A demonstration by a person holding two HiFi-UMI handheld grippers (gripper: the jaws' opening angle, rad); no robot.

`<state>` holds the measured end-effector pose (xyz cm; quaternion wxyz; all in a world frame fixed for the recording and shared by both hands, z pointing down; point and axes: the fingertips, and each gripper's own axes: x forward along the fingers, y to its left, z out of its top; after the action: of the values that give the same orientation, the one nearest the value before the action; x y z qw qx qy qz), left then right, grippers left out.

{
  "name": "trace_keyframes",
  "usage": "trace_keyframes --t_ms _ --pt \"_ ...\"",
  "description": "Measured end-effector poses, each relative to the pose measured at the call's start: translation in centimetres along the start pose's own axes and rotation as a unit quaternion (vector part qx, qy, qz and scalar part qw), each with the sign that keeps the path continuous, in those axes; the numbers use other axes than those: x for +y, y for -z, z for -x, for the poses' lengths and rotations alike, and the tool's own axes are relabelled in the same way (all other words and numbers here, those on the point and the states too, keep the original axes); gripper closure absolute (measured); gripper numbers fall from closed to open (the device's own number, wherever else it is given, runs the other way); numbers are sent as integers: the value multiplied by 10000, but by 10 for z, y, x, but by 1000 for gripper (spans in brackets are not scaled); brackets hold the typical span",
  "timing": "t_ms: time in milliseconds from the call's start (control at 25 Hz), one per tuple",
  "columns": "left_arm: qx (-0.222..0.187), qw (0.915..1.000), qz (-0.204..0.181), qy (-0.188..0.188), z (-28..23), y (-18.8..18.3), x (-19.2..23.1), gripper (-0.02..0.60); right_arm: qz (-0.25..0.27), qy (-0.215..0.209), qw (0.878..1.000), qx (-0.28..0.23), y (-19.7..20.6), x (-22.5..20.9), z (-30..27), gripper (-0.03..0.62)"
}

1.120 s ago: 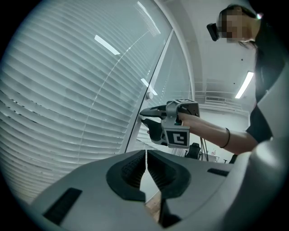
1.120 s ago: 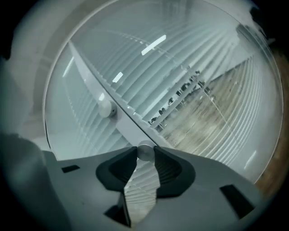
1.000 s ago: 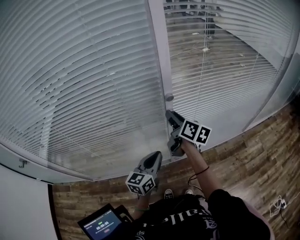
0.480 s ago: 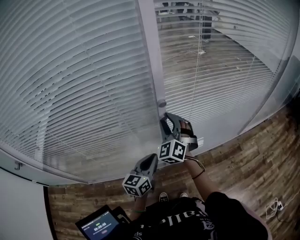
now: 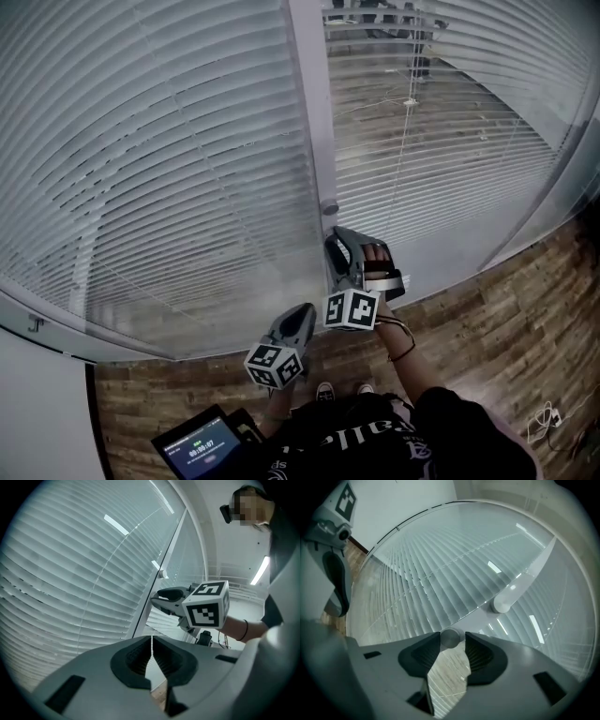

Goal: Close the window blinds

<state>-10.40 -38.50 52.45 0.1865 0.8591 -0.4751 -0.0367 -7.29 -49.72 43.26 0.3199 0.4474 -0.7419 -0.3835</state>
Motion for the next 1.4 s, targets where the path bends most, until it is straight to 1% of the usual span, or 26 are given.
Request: trace_keyframes --t_ms 120,240,280,320,360,400,440,480,520,560,600,640,680,720,760,800,920,1040,1120,1160,1200,1240,1280,1320,1400 --pt "11 10000 32 -28 0 1 2 568 74 20 10000 23 -1 -3 -2 441" --pt "17 10000 57 -79 1 2 6 568 219 30 9997 -128 -4 1 1 442" --pt "21 9999 55 -93 1 2 6 568 155 48 9997 -170 -6 2 2 448" --pt "25 9999 54 -102 1 2 7 568 -86 50 9998 -185 -7 1 3 456" --pt "28 9999 58 -110 1 2 7 568 -557 23 9983 -193 -6 -1 3 457" --pt "29 9999 69 -118 0 3 7 568 -1236 -33 9921 -210 -4 -5 2 457" --pt "29 9999 84 -128 -1 3 7 568 -2021 -113 9790 -230 -2 -9 2 457" --pt "27 9998 105 -138 -1 3 8 568 -2803 -204 9594 -247 0 -12 1 459" --pt "24 9998 128 -148 0 4 9 568 -3547 -294 9341 -266 2 -14 0 459" --pt "22 9998 146 -157 1 4 11 568 -4296 -392 9017 -294 4 -14 -2 459" --pt "23 9997 156 -165 2 4 12 568 -5107 -515 8576 -331 7 -14 -3 459" --pt "28 9997 155 -172 4 4 13 568 -5971 -673 7985 -374 11 -14 -4 459" --pt "38 9997 145 -178 4 4 14 568 -6791 -857 7278 -421 14 -14 -5 459" --pt "48 9997 134 -183 5 5 14 568 -7461 -1047 6558 -470 16 -15 -6 459" --pt "57 9997 128 -184 4 6 13 568 -7948 -1221 5921 -524 18 -15 -6 459" --pt "62 9997 130 -182 4 6 11 568 -8291 -1369 5390 -580 20 -16 -6 459" --pt "75 9998 138 -151 2 8 5 568 -8995 -1674 3977 -695 26 -15 -6 459" --pt "91 9998 126 -128 2 8 3 568 -9491 -1812 2489 -665 34 -6 -8 459" --pt "93 9998 121 -122 2 8 2 568 -9678 -1867 1565 -630 38 1 -9 461" --pt "95 9998 118 -121 2 8 0 568 -9731 -1895 1146 -629 39 3 -9 461" --pt "98 9998 115 -124 2 9 0 568 -9761 -1921 786 -640 39 3 -9 461" --pt "100 9998 112 -129 3 9 0 568 -9775 -1942 495 -653 38 4 -8 461" --pt "98 9998 112 -137 4 9 0 568 -9781 -1956 260 -657 37 6 -9 461" --pt "96 9998 112 -147 6 9 2 568 -9783 -1964 87 -660 36 7 -9 461" --pt "96 9998 108 -170 8 9 4 568 -9778 -1978 -136 -679 33 8 -9 461"
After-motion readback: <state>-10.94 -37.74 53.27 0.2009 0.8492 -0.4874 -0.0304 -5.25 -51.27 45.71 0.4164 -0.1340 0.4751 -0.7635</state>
